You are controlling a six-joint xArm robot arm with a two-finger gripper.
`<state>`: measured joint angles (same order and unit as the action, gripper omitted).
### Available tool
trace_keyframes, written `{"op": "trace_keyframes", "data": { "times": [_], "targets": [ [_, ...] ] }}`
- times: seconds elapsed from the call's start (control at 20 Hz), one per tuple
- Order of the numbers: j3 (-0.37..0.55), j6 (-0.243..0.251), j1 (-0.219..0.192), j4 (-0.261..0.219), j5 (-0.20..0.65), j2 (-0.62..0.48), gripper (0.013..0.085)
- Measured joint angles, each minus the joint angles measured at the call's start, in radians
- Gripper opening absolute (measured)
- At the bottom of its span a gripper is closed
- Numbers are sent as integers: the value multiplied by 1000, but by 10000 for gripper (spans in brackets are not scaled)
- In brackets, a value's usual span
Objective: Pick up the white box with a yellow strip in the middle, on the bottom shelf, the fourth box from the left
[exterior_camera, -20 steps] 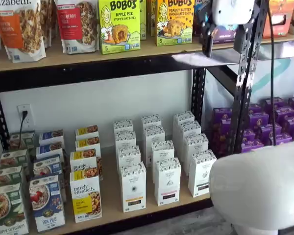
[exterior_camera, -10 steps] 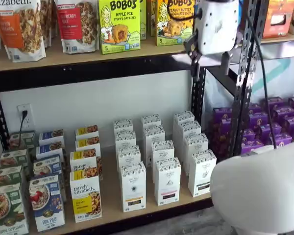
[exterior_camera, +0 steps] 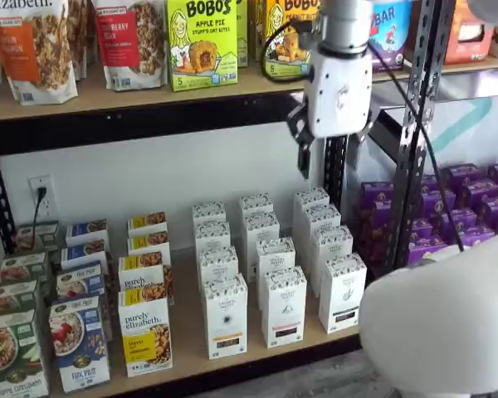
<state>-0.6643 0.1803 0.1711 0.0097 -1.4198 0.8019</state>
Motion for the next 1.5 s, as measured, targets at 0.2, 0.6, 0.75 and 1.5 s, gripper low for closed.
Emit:
{"op": "trace_keyframes", "data": {
  "times": [0.2,0.6,0.75,1.5],
  "targets": [
    [60,29,40,37,106,-35,850],
    [104,158,162,1,319,-166,850],
    [103,187,184,-14,354,-210,850],
    [137,303,242,-93,658,-471,850]
  ]
}}
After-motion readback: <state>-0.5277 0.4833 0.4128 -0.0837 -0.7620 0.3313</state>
